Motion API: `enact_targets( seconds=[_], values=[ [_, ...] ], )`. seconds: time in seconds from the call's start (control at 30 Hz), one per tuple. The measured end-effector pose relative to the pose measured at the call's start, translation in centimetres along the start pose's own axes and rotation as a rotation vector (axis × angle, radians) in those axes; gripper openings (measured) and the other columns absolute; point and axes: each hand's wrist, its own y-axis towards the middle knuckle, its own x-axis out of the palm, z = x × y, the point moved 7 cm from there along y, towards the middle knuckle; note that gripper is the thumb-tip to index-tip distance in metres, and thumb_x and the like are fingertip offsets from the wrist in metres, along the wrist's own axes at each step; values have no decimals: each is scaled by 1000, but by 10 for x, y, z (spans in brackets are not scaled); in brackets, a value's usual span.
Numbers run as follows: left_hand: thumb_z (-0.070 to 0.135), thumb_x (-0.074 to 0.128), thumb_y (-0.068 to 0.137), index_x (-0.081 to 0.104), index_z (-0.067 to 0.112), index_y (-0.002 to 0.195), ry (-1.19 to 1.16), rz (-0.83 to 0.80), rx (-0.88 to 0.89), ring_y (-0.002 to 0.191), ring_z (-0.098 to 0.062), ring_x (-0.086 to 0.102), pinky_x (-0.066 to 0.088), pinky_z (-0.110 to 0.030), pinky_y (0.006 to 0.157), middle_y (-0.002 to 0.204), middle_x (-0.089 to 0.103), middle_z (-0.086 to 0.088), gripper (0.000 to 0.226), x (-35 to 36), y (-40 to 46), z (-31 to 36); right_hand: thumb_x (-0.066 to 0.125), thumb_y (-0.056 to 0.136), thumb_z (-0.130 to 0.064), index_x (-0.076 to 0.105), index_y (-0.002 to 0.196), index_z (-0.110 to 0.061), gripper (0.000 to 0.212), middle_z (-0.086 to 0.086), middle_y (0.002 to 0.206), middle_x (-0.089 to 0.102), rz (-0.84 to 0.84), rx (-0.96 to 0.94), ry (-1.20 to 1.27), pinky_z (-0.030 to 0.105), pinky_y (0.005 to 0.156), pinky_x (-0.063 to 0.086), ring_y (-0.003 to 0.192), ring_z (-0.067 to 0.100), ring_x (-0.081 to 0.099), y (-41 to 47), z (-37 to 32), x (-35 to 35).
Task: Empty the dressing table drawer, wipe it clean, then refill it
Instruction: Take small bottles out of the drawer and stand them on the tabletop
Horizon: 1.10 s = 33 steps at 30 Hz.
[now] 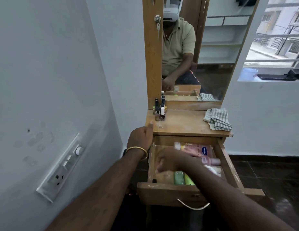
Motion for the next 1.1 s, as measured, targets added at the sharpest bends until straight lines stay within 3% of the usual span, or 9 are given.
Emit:
enact_targets(
  seconds=[0.1,0.3,0.4,0.47,0.53,0.63,0.7,0.9,1.1],
  values=[
    [49,26,103,74,10,67,46,-28,-31,64,-17,62,46,-26,62,64,68,-2,72,0,-12,-1,75,83,-27,67,99,-18,20,0,103,64,-135,46,-40,40,89,53,97,20,63,4,-1,28],
    [32,36,97,62,7,68,14,-64,-1,77,-32,60,49,-42,71,73,65,-12,46,0,-12,-7,76,81,-32,60,123,-13,48,7,124,56,-116,112,-109,34,84,47,112,25,55,13,3,42],
    [38,34,101,68,11,88,-83,-106,-44,89,-21,56,46,-39,89,89,61,2,45,2,-17,-10,75,83,-32,57,128,-13,52,7,128,55,-99,94,-112,32,83,45,115,24,54,12,3,40],
    [45,29,103,62,21,94,-169,-157,-85,94,-15,48,37,-34,93,96,51,5,41,6,-18,-13,73,85,-31,58,127,-14,48,6,125,57,-83,105,-107,32,84,45,113,24,56,9,5,34],
    [42,28,103,57,23,98,-214,-254,-82,93,-15,49,37,-32,90,95,52,5,36,13,-19,-13,69,88,-29,62,118,-15,34,6,117,62,-35,108,-106,34,87,49,107,23,58,7,6,18],
    [22,47,92,66,14,108,-71,-329,45,98,-26,61,50,-38,86,104,65,-4,26,21,-10,-15,61,93,-28,66,104,-14,18,5,105,66,68,112,-117,35,86,52,97,21,61,5,9,-21],
    [16,59,88,70,17,115,-8,-341,96,98,-18,61,49,-27,83,110,67,0,29,25,-6,-15,60,94,-29,65,96,-17,13,1,96,63,187,119,-93,32,77,48,91,19,59,2,10,-56],
    [19,74,83,73,17,107,-190,-219,196,89,-7,65,48,-11,75,97,72,6,24,16,6,6,65,93,-26,72,103,-14,17,2,101,67,458,9,-18,34,82,48,95,19,59,-5,0,-130],
    [20,75,83,72,16,100,-181,-163,235,84,-10,64,51,-21,76,89,70,5,18,11,25,17,68,91,-26,68,109,-17,20,-7,94,60,587,-37,137,24,71,41,92,15,59,-2,10,-138]
  ],
)
